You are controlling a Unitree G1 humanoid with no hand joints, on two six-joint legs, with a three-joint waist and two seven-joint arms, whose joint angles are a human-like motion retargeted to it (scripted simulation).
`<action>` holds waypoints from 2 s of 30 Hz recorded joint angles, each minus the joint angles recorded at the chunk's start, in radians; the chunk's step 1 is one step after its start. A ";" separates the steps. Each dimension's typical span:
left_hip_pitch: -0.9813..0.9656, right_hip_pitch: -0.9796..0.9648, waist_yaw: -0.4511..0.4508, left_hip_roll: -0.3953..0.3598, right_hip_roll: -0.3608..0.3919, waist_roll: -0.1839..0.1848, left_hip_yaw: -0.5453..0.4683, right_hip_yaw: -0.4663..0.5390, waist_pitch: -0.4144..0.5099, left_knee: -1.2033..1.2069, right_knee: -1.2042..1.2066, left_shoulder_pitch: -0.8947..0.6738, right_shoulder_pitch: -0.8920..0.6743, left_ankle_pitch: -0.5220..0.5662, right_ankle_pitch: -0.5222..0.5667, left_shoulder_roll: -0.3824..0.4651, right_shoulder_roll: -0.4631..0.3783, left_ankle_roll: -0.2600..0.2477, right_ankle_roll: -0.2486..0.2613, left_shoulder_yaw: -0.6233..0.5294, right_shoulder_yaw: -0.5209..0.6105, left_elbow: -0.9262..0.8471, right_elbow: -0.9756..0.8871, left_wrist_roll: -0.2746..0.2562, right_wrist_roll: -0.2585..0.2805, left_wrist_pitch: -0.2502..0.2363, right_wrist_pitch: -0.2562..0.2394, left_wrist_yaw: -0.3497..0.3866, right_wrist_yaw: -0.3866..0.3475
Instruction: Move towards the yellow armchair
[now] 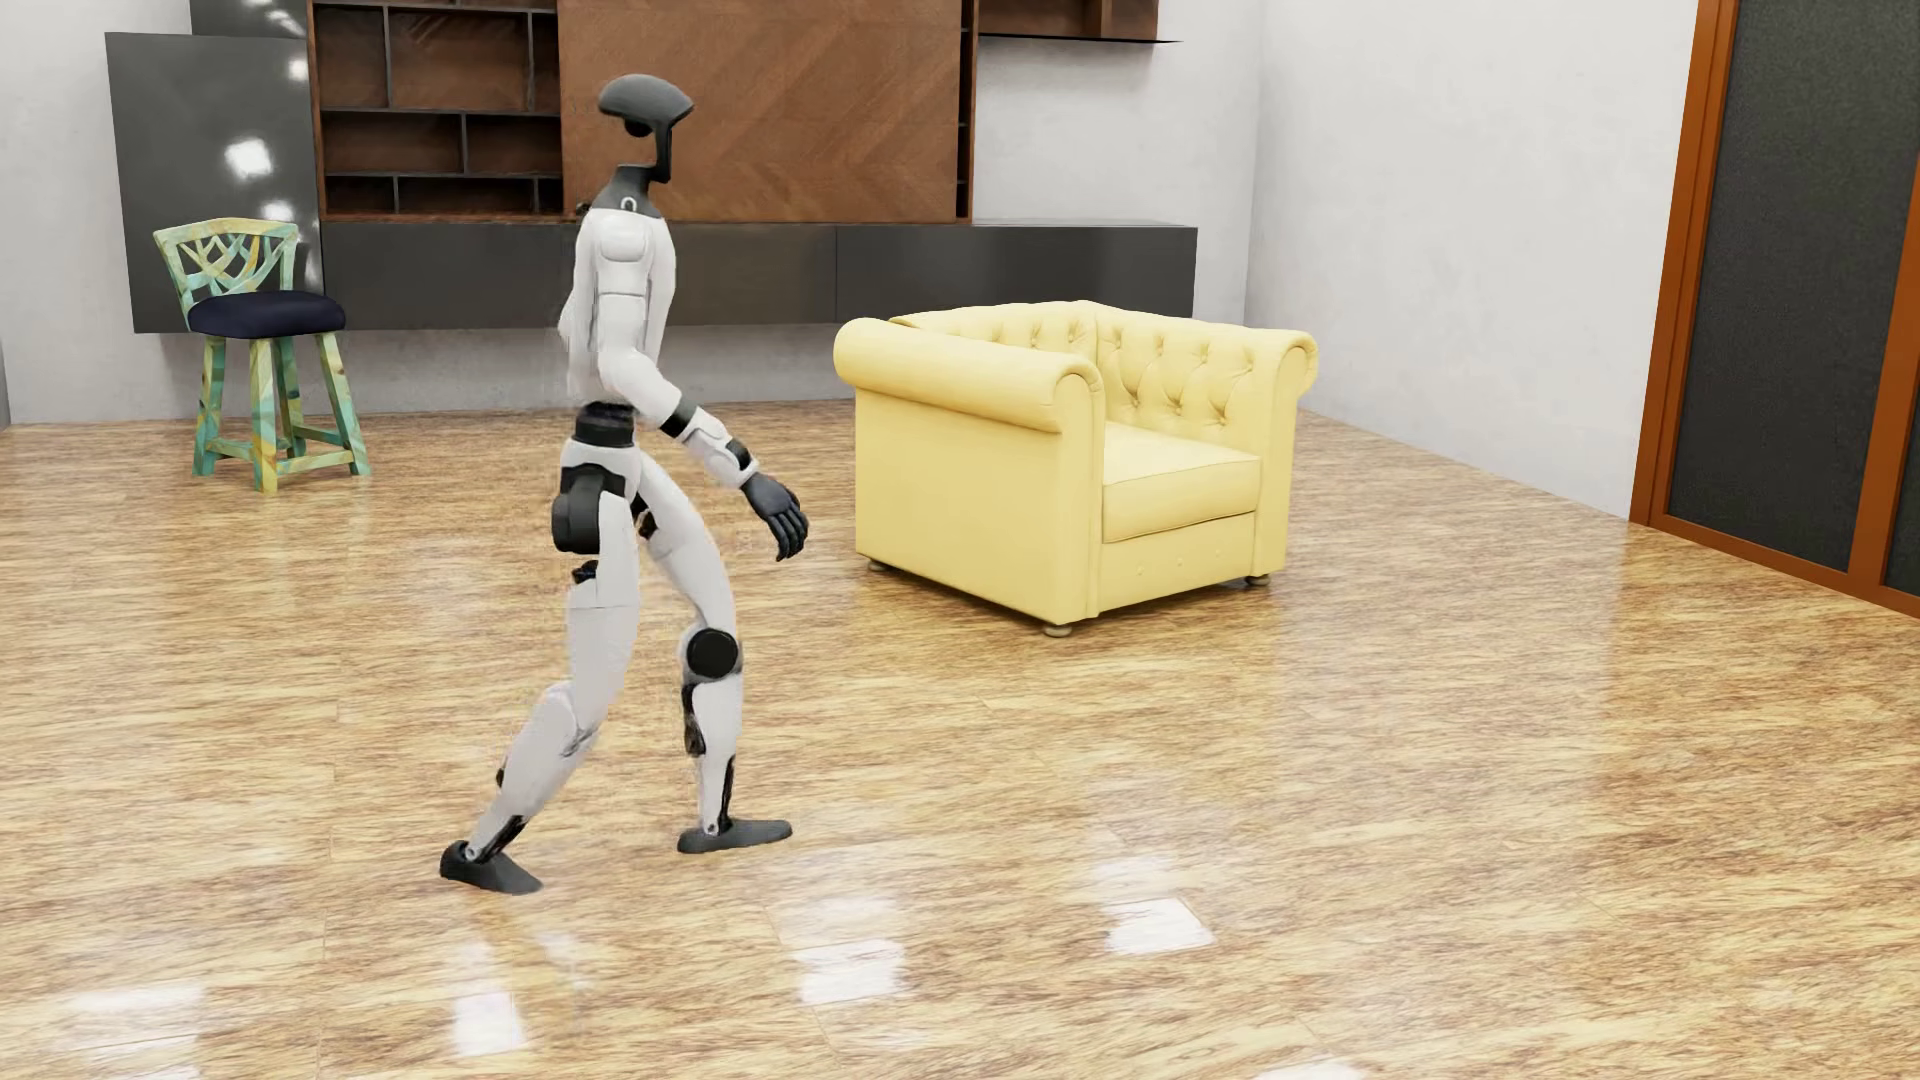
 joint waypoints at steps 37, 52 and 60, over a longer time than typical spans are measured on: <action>0.129 -0.166 0.043 -0.048 0.045 -0.010 0.036 0.079 0.004 0.028 0.460 0.037 -0.041 -0.125 0.344 -0.069 0.019 0.091 0.063 0.060 0.058 -0.035 0.158 -0.019 0.002 0.013 0.050 0.025 0.021; 0.323 -0.465 -0.098 -0.119 -0.136 -0.090 -0.827 0.488 0.015 0.131 0.016 -0.256 0.354 -0.347 0.259 0.085 0.113 -0.266 0.103 -0.311 0.013 -0.288 0.277 0.004 0.084 -0.232 0.067 0.065 0.077; 0.206 -0.294 -0.093 0.132 -0.036 -0.028 -0.206 -0.019 0.004 0.303 -0.057 -0.184 0.336 -0.262 0.188 0.119 0.014 -0.312 -0.059 -0.403 -0.015 -0.262 -0.025 0.071 0.045 -0.231 -0.014 -0.049 -0.070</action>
